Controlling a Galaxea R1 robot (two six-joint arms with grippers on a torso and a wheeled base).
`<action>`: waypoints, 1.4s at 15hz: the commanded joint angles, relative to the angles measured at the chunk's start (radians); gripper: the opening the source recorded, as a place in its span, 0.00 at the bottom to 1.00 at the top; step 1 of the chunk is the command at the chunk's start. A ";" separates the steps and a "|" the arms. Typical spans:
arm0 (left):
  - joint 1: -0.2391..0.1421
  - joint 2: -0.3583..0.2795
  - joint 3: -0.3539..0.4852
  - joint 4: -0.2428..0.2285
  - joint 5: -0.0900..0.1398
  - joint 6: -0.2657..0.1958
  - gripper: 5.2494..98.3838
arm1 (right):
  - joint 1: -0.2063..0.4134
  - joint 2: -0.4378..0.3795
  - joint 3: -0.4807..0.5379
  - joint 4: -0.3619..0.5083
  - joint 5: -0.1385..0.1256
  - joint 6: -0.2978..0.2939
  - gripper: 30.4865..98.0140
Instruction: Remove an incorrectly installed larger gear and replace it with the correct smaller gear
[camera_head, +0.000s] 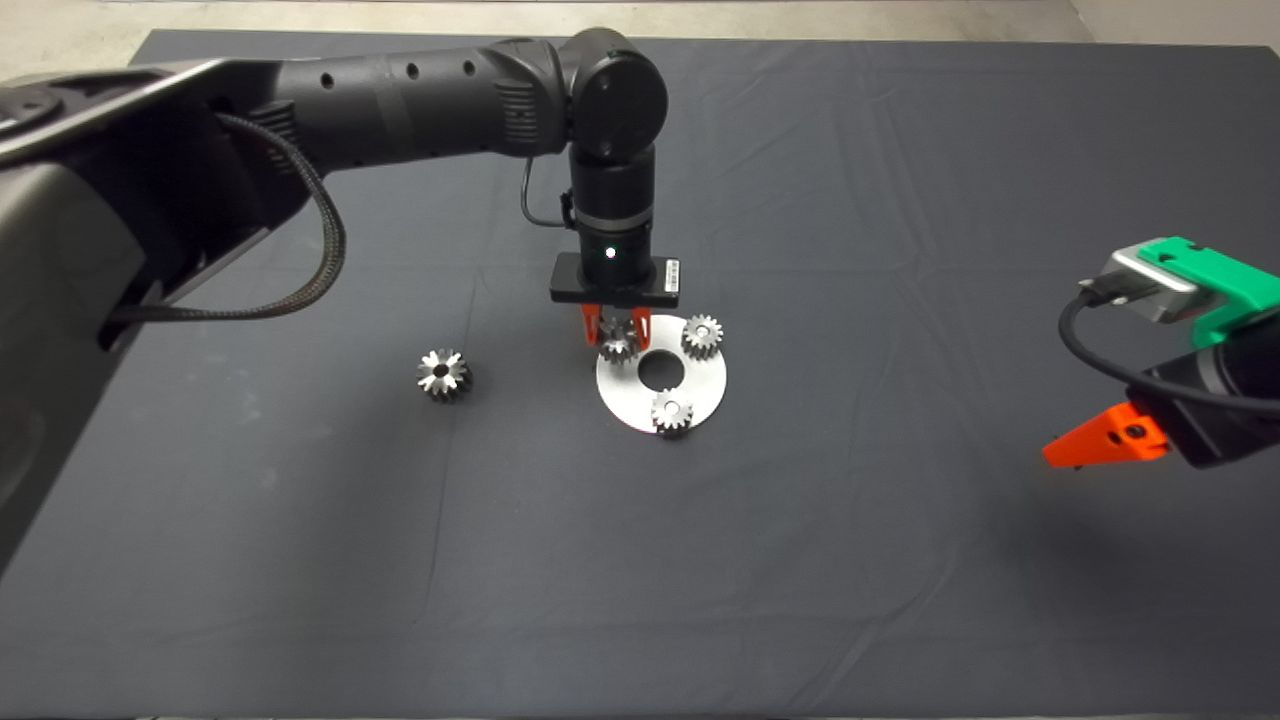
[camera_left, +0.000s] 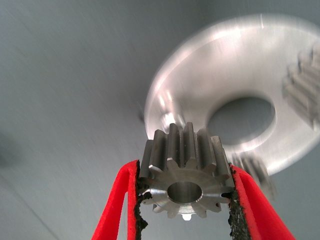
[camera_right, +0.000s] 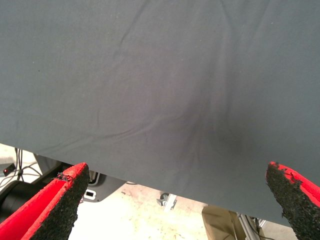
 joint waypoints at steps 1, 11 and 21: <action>-0.002 -0.004 0.009 0.037 0.062 -0.027 0.28 | 0.027 -0.004 0.008 0.041 -0.092 0.004 0.93; 0.048 0.001 0.009 0.100 0.060 -0.033 0.28 | 0.027 0.004 0.000 0.039 -0.091 0.004 0.93; 0.183 0.004 -0.024 0.143 0.036 -0.039 0.27 | 0.027 0.014 0.000 0.039 -0.087 0.004 0.93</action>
